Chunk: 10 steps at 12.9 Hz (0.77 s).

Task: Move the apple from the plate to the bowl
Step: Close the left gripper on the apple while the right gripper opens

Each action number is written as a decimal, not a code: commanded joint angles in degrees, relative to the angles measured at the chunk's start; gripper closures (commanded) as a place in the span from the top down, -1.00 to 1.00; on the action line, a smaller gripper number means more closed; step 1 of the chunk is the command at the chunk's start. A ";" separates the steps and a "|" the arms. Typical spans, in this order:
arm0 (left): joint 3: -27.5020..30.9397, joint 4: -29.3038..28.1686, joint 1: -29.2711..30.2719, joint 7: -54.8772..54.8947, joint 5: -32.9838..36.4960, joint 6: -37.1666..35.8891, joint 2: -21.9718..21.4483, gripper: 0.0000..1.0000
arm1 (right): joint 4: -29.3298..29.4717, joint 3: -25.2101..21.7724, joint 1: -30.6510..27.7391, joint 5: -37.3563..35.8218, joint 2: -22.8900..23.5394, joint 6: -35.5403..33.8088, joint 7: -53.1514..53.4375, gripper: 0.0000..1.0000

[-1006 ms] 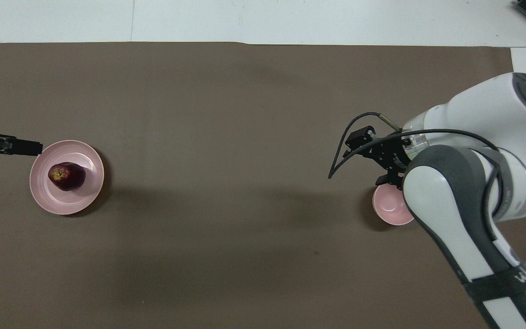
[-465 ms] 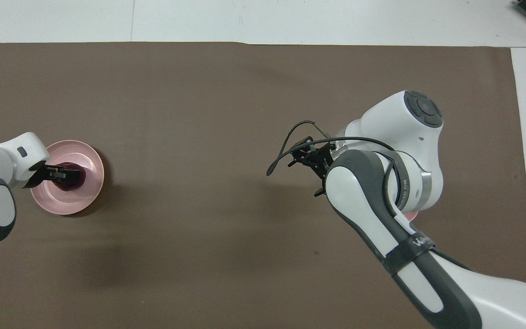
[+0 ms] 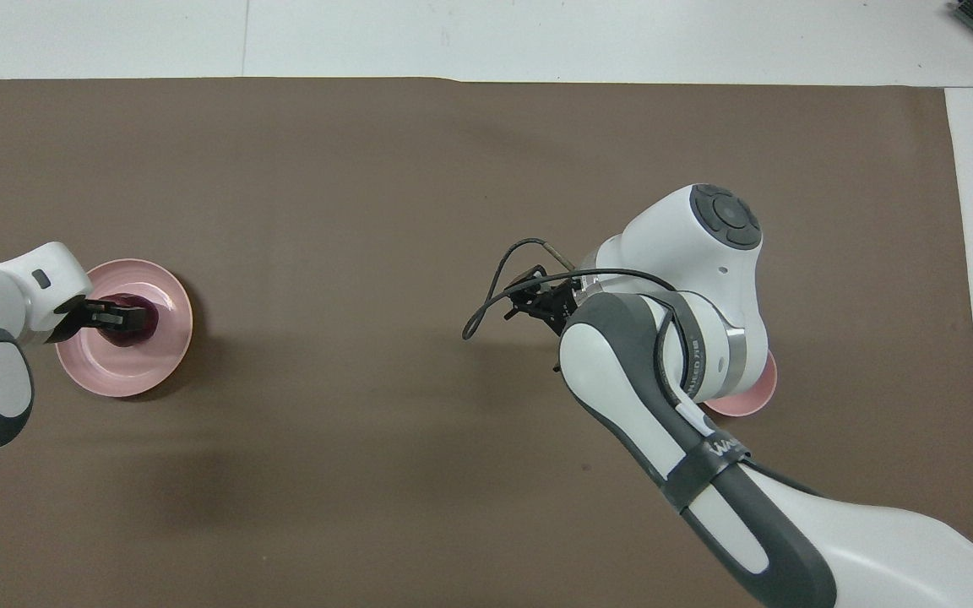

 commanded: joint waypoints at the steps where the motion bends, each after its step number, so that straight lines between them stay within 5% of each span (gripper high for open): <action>1: 0.13 0.80 -0.28 1.35 -0.86 0.37 -1.23 -1.00 | 1.60 -0.05 0.11 6.92 0.37 0.67 1.74 1.00; 4: -0.75 4.13 -1.59 0.91 -2.87 -8.74 -5.54 -1.00 | 2.30 -0.05 0.20 14.21 0.37 2.59 4.29 1.00; 6: -0.75 5.20 -3.61 0.83 -11.89 -12.90 -8.18 -1.00 | 2.21 -0.05 0.20 20.80 0.29 4.44 4.73 1.00; 10: -0.75 5.11 -12.38 -8.12 -21.24 -12.30 -9.33 -1.00 | 2.12 0.13 2.83 27.58 -0.15 10.06 5.52 1.00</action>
